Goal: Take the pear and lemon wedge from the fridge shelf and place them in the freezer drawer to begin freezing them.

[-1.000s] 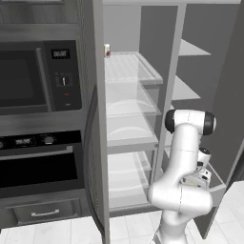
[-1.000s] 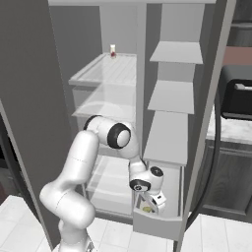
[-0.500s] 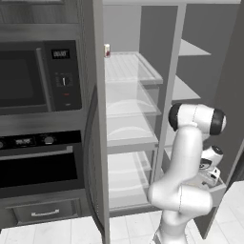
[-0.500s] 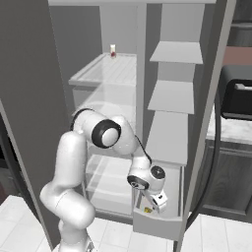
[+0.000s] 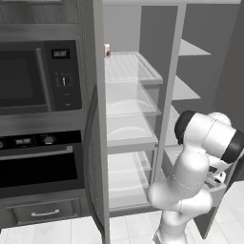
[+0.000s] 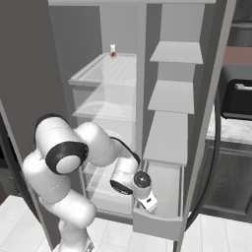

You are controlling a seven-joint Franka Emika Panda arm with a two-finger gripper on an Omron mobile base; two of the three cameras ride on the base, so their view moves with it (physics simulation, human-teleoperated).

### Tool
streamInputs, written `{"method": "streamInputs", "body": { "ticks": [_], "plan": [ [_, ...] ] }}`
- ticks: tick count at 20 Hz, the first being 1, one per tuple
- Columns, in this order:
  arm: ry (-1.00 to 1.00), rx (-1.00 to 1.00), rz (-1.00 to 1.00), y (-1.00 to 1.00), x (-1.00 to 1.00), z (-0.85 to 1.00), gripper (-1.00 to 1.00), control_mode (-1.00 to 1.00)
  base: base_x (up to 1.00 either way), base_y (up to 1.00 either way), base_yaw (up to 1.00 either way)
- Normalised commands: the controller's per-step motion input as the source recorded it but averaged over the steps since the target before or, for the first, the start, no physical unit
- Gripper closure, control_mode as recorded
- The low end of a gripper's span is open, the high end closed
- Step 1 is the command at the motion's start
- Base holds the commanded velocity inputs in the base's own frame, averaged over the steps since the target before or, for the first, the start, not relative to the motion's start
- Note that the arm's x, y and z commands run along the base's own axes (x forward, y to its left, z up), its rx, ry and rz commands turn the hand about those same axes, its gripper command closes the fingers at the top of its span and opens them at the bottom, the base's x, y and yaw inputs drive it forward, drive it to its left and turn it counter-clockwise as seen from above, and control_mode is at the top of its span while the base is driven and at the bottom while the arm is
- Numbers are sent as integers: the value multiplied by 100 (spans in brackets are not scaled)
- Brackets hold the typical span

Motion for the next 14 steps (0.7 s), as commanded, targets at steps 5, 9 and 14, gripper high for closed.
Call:
{"method": "streamInputs", "body": {
  "ticks": [5,9,14],
  "plan": [
    [-1,0,-1,1,-2,100,-100,-100,0,0,0],
    [0,0,0,0,0,100,-100,-100,0,0,0],
    [8,0,-1,-3,-1,100,-100,-100,0,0,0]
  ]
}}
